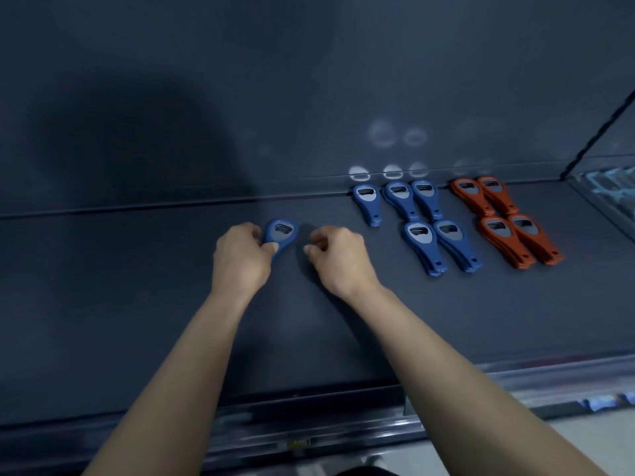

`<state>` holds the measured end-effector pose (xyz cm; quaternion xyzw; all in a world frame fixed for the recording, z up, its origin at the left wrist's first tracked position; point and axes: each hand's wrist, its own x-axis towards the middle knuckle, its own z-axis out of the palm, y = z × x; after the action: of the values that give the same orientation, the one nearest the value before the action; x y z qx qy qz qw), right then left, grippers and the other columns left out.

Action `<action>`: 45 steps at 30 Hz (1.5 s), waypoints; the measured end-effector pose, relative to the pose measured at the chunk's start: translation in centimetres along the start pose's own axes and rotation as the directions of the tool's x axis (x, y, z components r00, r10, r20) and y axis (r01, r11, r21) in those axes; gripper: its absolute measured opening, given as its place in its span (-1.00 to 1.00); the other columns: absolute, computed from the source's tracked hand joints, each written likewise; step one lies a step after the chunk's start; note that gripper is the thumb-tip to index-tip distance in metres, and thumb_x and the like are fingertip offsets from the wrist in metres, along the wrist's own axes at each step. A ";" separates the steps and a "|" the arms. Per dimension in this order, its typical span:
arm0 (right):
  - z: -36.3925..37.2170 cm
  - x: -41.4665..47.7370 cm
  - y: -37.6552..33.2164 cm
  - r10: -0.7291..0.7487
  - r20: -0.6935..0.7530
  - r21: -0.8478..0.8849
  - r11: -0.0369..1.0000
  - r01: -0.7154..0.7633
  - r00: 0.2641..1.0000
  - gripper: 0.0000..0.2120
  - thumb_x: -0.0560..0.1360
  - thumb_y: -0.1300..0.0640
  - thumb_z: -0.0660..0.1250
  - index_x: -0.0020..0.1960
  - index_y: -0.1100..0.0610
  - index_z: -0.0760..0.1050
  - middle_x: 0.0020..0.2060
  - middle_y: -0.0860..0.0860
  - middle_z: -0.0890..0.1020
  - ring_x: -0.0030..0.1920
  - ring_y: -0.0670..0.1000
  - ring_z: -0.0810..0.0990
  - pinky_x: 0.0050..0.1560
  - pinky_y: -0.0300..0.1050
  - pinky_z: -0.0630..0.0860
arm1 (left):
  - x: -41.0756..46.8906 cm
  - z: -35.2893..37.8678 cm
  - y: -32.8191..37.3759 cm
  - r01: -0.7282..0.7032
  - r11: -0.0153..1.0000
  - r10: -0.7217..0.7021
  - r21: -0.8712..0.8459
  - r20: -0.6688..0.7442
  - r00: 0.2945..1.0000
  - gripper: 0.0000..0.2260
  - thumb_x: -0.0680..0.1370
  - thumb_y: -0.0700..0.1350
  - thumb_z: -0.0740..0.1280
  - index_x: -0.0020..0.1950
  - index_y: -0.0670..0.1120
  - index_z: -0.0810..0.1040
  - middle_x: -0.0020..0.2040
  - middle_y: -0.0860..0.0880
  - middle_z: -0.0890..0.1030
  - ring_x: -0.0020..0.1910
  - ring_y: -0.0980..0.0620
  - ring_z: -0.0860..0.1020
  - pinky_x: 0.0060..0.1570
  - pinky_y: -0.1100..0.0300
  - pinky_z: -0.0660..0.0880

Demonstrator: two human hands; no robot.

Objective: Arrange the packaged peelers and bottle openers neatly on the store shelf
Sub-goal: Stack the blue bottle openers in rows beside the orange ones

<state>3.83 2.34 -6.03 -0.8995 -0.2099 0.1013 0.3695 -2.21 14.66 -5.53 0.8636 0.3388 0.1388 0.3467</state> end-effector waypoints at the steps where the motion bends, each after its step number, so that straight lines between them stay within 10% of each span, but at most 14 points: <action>1: 0.3 0.0 -0.3 0.003 0.013 0.047 0.999 -0.004 1.000 -0.75 0.52 0.13 0.30 0.17 0.17 0.55 0.07 0.15 0.63 0.10 0.15 0.57 0.12 -0.11 0.49 | -0.1 0.0 0.2 0.006 1.000 -0.006 -0.007 0.000 1.000 -0.82 0.47 -0.18 0.39 0.01 -0.23 0.57 -0.07 -0.18 0.62 -0.02 -0.19 0.56 0.04 -0.01 0.50; 15: -4.6 -2.6 2.8 0.290 -0.178 0.130 0.954 -0.269 0.940 -0.83 0.48 0.33 0.24 0.03 0.29 0.56 -0.02 0.16 0.63 -0.05 0.11 0.58 -0.02 -0.03 0.55 | -4.4 6.2 5.6 0.017 0.973 0.021 -0.231 0.160 0.987 -0.70 0.38 -0.26 0.42 -0.44 -0.03 0.38 -0.21 -0.22 0.63 -0.28 -0.18 0.58 -0.19 -0.12 0.59; 21: -6.6 -2.8 4.5 0.357 -0.211 0.177 0.929 -0.323 0.910 -0.79 0.47 0.34 0.27 0.08 0.38 0.52 -0.02 0.21 0.62 0.03 0.20 0.59 -0.02 0.03 0.56 | -5.1 8.0 6.9 0.061 0.937 0.009 -0.345 0.199 0.980 -0.76 0.37 -0.25 0.41 -0.35 0.02 0.41 -0.28 -0.14 0.56 -0.37 -0.06 0.45 -0.18 -0.16 0.59; 24: -6.6 -2.5 5.2 0.384 -0.169 0.180 0.918 -0.354 0.908 -0.85 0.45 0.32 0.28 -0.06 0.41 0.52 -0.14 0.23 0.63 -0.19 0.18 0.58 -0.26 -0.04 0.52 | -4.6 8.2 6.5 0.112 0.928 -0.048 -0.356 0.185 0.982 -0.73 0.41 -0.23 0.40 -0.42 0.02 0.43 -0.20 -0.25 0.64 -0.20 -0.27 0.62 -0.12 -0.15 0.59; 30: -6.5 -1.9 5.3 0.373 -0.095 0.175 0.919 -0.354 0.923 -0.85 0.44 0.33 0.25 -0.31 0.27 0.42 -0.40 0.09 0.40 -0.37 0.03 0.30 -0.49 -0.23 0.25 | -4.8 8.2 7.3 0.212 0.881 -0.110 -0.423 0.253 0.961 -0.65 0.45 -0.38 0.32 -0.38 0.00 0.35 -0.21 -0.13 0.52 -0.39 0.02 0.60 -0.09 -0.18 0.58; 45: -7.9 -2.0 5.9 0.318 -0.086 0.165 0.939 -0.301 0.944 -0.81 0.40 0.38 0.15 -0.36 0.23 0.36 -0.42 0.07 0.39 -0.44 0.02 0.32 -0.51 -0.21 0.23 | -4.6 9.1 8.8 0.281 0.829 -0.154 -0.483 0.287 0.946 -0.69 0.45 -0.42 0.34 -0.37 -0.09 0.38 -0.17 -0.19 0.55 -0.15 -0.14 0.61 -0.02 -0.06 0.59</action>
<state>6.54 -7.26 -4.54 -0.8954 -0.0365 0.1231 0.4264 3.04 2.26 -6.01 0.7038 0.3421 0.0808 0.6174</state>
